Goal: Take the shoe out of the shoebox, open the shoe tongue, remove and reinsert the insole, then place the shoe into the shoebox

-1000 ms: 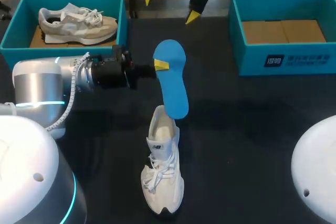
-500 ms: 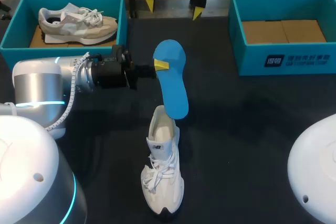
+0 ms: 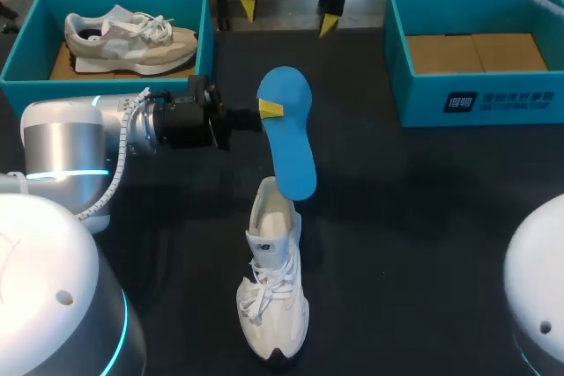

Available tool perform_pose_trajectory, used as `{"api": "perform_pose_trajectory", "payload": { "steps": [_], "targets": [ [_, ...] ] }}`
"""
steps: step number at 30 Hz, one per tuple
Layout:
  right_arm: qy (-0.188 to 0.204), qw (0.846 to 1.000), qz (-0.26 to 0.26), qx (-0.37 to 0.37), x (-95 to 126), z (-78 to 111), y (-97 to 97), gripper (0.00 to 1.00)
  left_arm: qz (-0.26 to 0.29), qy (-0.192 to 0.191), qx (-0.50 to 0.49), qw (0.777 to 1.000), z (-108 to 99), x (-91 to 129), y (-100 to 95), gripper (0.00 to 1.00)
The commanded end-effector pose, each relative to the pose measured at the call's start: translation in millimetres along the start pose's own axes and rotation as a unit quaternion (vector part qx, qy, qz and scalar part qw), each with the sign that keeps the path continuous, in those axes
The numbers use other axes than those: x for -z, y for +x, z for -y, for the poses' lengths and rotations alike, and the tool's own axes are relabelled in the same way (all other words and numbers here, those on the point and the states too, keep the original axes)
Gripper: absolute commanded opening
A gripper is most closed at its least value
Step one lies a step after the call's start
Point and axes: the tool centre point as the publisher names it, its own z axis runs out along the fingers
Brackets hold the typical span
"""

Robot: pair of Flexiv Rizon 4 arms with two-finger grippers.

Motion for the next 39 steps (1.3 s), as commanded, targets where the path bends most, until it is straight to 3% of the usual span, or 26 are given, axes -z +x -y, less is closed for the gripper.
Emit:
{"api": "perform_pose_trajectory", "payload": {
  "steps": [1, 4, 10, 13, 21, 22, 33, 39],
  "targets": [
    [0.011, 0.982, -0.186, 0.007, -13, 1.8, -23.2, 1.00, 0.001, 0.001, 0.000, 1.000, -1, 0, 0.1, 0.00],
    [0.019, 0.968, -0.248, 0.027, -15, 3.5, -22.3, 1.00, 0.001, 0.001, 0.000, 1.000, -1, 0, 0.1, 0.00],
    [0.046, 0.945, -0.323, 0.022, -20, 5.3, -17.2, 1.00, 0.001, 0.001, 0.000, 1.000, -1, 0, 0.1, 0.00],
    [0.042, 0.920, -0.389, 0.029, -18, 9.0, -21.7, 1.00, 0.001, 0.001, 0.000, 1.000, -1, 0, 0.1, 0.00],
    [0.066, 0.869, -0.490, 0.009, -31, 5.3, -35.4, 1.00, 0.001, 0.001, 0.000, 1.000, -1, 0, 0.1, 0.00],
    [0.066, 0.857, -0.512, 0.010, -34, 3.5, -37.3, 1.00, 0.001, 0.001, 0.000, 1.000, -1, 0, 0.1, 0.00],
    [0.081, 0.806, -0.587, 0.022, -42, -3.8, -38.3, 1.00, 0.001, 0.001, 0.000, 1.000, -1, 0, 0.1, 0.00],
    [0.084, 0.800, -0.594, 0.019, -44, -4.4, -35.4, 1.00, 0.001, 0.001, 0.000, 1.000, -1, 0, 0.1, 0.00]
  ]
}}
